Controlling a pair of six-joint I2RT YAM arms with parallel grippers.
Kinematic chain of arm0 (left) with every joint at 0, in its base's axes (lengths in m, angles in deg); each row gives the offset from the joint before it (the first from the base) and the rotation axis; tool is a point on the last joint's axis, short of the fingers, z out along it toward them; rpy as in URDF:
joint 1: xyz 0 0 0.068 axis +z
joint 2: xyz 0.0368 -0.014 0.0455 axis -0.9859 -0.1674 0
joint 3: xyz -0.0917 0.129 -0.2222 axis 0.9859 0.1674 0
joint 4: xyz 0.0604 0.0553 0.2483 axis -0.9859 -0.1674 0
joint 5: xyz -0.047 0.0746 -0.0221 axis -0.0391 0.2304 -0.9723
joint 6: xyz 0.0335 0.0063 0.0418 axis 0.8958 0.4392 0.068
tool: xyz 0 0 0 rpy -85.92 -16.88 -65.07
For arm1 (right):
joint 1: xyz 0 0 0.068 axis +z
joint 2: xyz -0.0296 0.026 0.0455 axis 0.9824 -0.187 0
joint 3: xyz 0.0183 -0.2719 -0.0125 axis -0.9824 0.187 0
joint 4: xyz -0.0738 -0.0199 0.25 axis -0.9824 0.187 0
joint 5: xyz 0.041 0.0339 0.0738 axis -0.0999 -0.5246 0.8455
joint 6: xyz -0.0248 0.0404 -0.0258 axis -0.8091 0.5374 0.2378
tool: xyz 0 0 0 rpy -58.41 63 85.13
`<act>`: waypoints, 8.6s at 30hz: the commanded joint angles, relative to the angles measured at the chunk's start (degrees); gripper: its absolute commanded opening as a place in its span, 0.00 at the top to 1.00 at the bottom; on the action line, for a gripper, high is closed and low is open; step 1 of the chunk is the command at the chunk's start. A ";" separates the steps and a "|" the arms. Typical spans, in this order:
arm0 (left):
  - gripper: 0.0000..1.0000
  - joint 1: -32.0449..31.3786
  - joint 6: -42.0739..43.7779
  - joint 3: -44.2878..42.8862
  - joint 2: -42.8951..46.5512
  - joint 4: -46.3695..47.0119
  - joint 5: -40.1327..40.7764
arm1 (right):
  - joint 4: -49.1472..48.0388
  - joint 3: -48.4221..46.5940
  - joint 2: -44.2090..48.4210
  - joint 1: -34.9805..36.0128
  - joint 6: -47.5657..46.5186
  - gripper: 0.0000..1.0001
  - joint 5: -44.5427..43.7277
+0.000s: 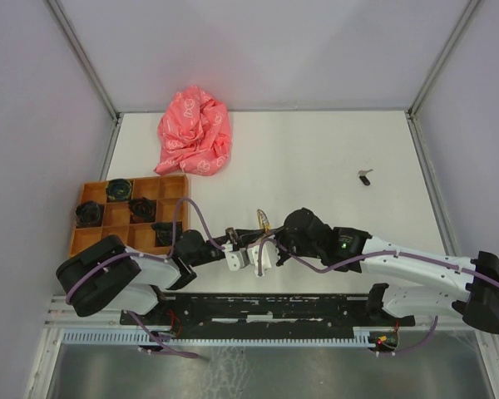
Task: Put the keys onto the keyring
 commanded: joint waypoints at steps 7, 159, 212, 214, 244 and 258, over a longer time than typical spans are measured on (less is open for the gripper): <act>0.97 -0.60 -1.22 -0.67 0.00 8.55 0.60 | -0.95 -0.31 4.60 0.86 2.98 0.74 -1.72; 0.97 11.06 -40.79 -2.61 6.51 6.55 10.39 | -31.91 4.15 4.03 -12.70 40.43 0.46 -2.22; 0.97 12.21 -41.27 -11.39 8.56 3.57 4.95 | -30.59 -5.35 -4.49 -19.87 37.44 0.79 16.89; 0.97 12.23 -41.30 -11.40 8.44 3.64 4.82 | -29.99 -5.61 -4.52 -19.99 37.27 0.86 17.16; 0.49 12.14 -32.93 -9.87 16.58 -18.54 5.19 | -7.70 -17.01 -6.30 -15.71 18.88 0.99 12.72; 0.53 11.83 -27.86 -10.90 17.39 -21.60 0.48 | -7.06 -16.39 -6.51 -12.03 8.93 0.99 6.52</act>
